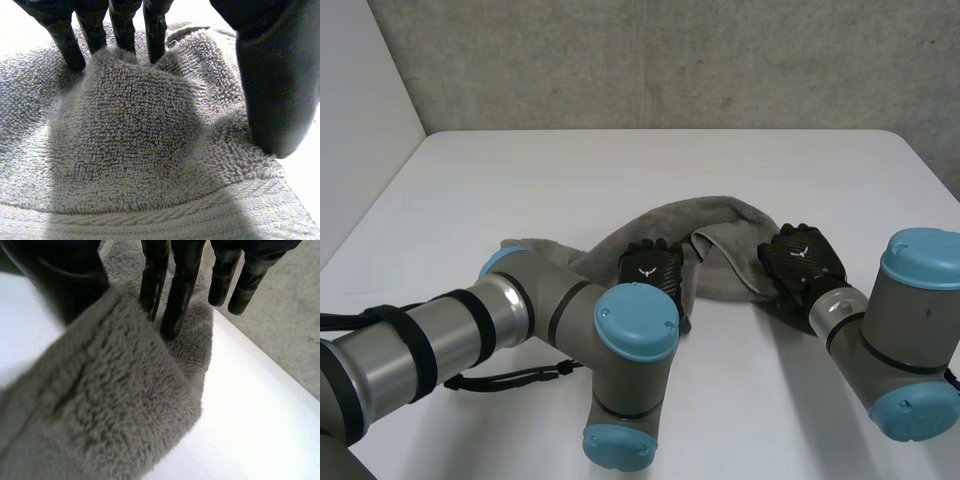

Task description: Fold the towel.

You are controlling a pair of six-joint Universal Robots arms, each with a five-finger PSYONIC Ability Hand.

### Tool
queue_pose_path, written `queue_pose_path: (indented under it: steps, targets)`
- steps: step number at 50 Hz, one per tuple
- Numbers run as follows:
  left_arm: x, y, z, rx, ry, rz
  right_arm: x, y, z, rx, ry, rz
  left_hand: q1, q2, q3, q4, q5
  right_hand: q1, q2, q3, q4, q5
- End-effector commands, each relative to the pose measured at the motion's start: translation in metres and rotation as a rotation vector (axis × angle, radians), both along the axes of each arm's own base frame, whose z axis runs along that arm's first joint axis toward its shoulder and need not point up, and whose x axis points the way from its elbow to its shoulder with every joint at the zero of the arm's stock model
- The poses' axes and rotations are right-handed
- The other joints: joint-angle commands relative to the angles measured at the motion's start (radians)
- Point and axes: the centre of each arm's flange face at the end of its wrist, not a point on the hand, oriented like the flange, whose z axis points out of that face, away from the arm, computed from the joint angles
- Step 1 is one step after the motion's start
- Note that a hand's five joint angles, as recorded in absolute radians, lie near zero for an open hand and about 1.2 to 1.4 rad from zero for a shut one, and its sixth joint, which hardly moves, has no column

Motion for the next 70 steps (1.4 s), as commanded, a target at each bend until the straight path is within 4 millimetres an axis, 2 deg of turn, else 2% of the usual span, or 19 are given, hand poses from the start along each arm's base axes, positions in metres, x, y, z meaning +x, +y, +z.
queue_pose_path:
  steps: [1,3,9,11,16,29,39,44,46,47,49,51,54,56,57,58,60,64,70]
  targets:
    - [0.004,-0.004,0.005,-0.014,-0.002,0.040,-0.006,-0.009,0.010,-0.037,-0.023,-0.004,0.208,0.228,-0.045,-0.056,0.219,0.393,0.375,-0.033,-0.053,0.393]
    - [0.009,-0.005,0.006,-0.025,-0.038,0.053,-0.012,-0.010,0.031,-0.068,-0.043,0.009,0.474,0.494,-0.045,-0.056,0.485,0.393,0.375,-0.033,-0.053,0.393]
    - [0.037,-0.028,0.029,-0.062,-0.086,0.119,-0.026,-0.011,0.060,-0.070,-0.062,0.020,0.516,0.536,-0.045,-0.056,0.527,0.393,0.375,-0.033,-0.053,0.393]
    - [0.051,-0.039,0.048,-0.102,-0.076,0.156,-0.035,-0.010,0.074,-0.067,-0.067,0.018,0.516,0.536,-0.045,-0.056,0.527,0.393,0.375,-0.033,-0.053,0.393]
    - [0.068,-0.044,0.072,-0.133,-0.048,0.194,-0.039,-0.006,0.088,-0.066,-0.075,0.032,0.513,0.533,-0.045,-0.056,0.524,0.393,0.375,-0.033,-0.053,0.393]
    - [0.113,-0.046,0.080,-0.095,-0.087,0.269,-0.038,0.009,0.090,0.003,-0.071,0.066,0.481,0.501,-0.045,-0.056,0.492,0.393,0.375,-0.033,-0.053,0.393]
    - [0.137,-0.027,0.087,-0.010,-0.164,0.196,-0.033,0.026,0.087,0.087,0.005,0.177,0.543,0.562,-0.045,-0.056,0.554,0.393,0.375,-0.033,-0.053,0.393]
    - [0.147,-0.042,0.094,-0.018,-0.212,0.143,-0.025,0.024,0.090,0.046,0.077,0.260,0.722,0.741,-0.045,-0.056,0.733,0.393,0.375,-0.033,-0.053,0.393]
    - [0.150,-0.064,0.101,-0.074,-0.248,0.107,-0.009,0.011,0.090,-0.028,0.112,0.317,1.033,1.053,-0.045,-0.056,1.044,0.393,0.375,-0.033,-0.053,0.393]
    - [0.150,-0.064,0.101,-0.075,-0.248,0.107,-0.009,0.011,0.090,-0.029,0.112,0.317,1.036,1.055,-0.045,-0.056,1.046,0.393,0.375,-0.033,-0.053,0.393]
    - [0.148,-0.092,0.105,-0.130,-0.288,0.082,0.005,0.003,0.094,-0.090,0.114,0.347,1.036,1.055,-0.045,-0.056,1.046,0.393,0.375,-0.033,-0.053,0.393]
    - [0.145,-0.106,0.106,-0.163,-0.303,0.074,0.025,-0.018,0.108,-0.230,0.097,0.355,1.036,1.055,-0.045,-0.056,1.046,0.393,0.375,-0.033,-0.053,0.393]
    - [0.139,-0.127,0.117,-0.221,-0.289,0.083,0.034,-0.035,0.124,-0.332,0.097,0.298,1.036,1.055,-0.045,-0.056,1.046,0.393,0.375,-0.033,-0.053,0.393]
    - [0.133,-0.126,0.118,-0.230,-0.283,0.070,0.037,-0.035,0.129,-0.351,0.099,0.272,1.036,1.055,-0.045,-0.056,1.046,0.393,0.375,-0.033,-0.053,0.393]
    - [0.132,-0.123,0.118,-0.225,-0.280,0.065,0.037,-0.035,0.129,-0.351,0.099,0.272,0.693,0.713,-0.045,-0.056,0.704,0.393,0.375,-0.033,-0.053,0.393]
    - [0.132,-0.123,0.118,-0.224,-0.280,0.065,0.041,-0.030,0.129,-0.350,0.101,0.269,0.690,0.709,-0.045,-0.056,0.700,0.393,0.375,-0.033,-0.053,0.393]
    - [0.122,-0.105,0.110,-0.182,-0.255,0.027,0.046,-0.021,0.128,-0.345,0.101,0.276,0.078,0.098,-0.045,-0.056,0.089,0.393,0.375,-0.033,-0.053,0.393]
    - [0.111,-0.080,0.101,-0.116,-0.195,-0.012,0.041,-0.001,0.115,-0.294,0.112,0.284,-0.155,-0.136,-0.045,-0.056,-0.144,0.393,0.375,-0.033,-0.053,0.393]
    - [0.114,-0.059,0.101,-0.020,-0.075,-0.006,0.029,0.013,0.094,-0.229,0.132,0.263,-0.153,-0.133,-0.045,-0.056,-0.142,0.393,0.375,-0.033,-0.053,0.393]
